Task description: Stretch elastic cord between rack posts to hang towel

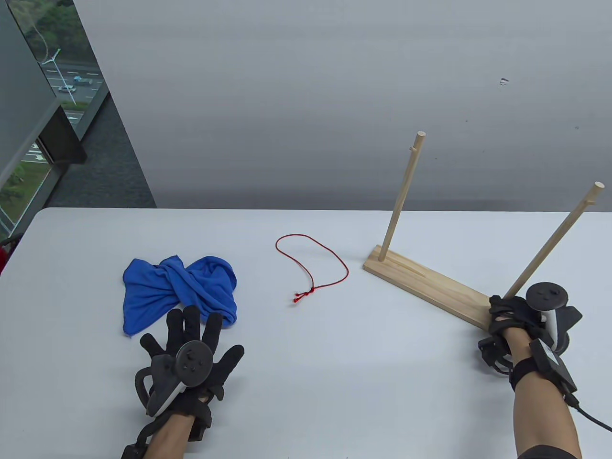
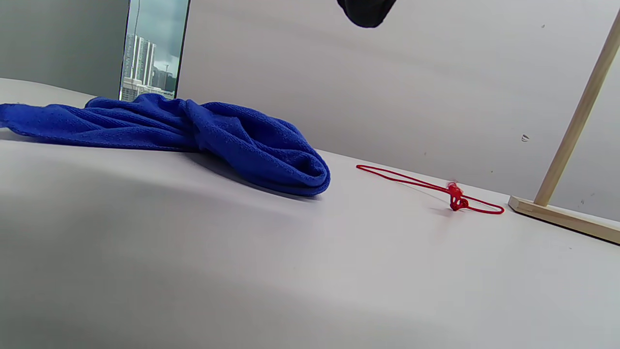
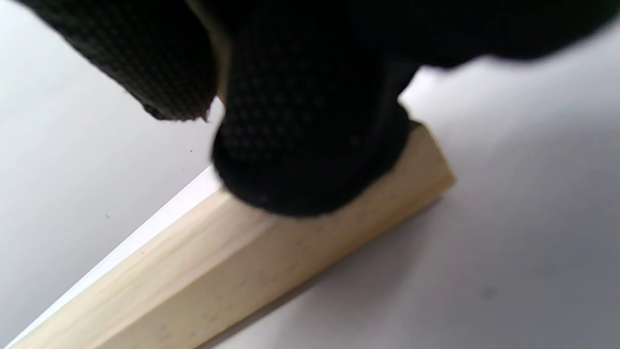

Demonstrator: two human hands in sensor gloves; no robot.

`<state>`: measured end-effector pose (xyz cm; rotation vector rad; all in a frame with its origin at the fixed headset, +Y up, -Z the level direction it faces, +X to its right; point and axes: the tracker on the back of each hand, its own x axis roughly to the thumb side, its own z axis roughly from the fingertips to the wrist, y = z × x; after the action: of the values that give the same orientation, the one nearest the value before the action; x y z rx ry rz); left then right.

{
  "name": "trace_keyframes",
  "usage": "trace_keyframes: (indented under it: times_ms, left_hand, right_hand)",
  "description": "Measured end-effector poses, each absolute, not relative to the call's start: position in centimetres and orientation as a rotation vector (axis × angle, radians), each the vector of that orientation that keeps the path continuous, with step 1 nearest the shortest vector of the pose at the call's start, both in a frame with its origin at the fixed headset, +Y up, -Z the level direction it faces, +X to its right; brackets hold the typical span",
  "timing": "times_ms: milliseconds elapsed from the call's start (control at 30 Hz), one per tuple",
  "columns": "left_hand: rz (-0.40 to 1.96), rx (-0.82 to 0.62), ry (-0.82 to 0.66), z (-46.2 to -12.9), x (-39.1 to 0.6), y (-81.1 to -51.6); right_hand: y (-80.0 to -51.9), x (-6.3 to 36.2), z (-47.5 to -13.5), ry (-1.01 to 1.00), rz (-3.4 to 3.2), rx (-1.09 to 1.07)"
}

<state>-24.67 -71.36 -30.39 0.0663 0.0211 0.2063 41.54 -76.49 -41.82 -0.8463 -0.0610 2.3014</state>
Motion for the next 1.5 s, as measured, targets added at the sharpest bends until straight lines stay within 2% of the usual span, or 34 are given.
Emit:
trace_keyframes:
  times_ms: [367, 833, 1133, 1300, 1500]
  left_hand:
    - [0.226, 0.032, 0.029, -30.4, -24.8, -71.4]
    - [0.249, 0.003, 0.025, -30.5, -25.1, -71.5]
    - [0.249, 0.016, 0.018, -30.5, -25.1, -71.6]
    - [0.262, 0.012, 0.017, -30.5, -25.1, -71.7]
    - [0.264, 0.009, 0.011, -30.4, -25.1, -71.8]
  right_hand:
    - [-76.1, 41.3, -40.9, -0.142, 2.219, -0.788]
    - [-71.5, 39.1, -38.3, -0.259, 2.203, -0.593]
    - [-69.1, 36.0, -35.8, -0.272, 2.238, -0.426]
    - [-68.9, 33.8, -34.7, -0.249, 2.266, -0.342]
    - [-70.0, 31.3, -34.0, -0.191, 2.321, -0.252]
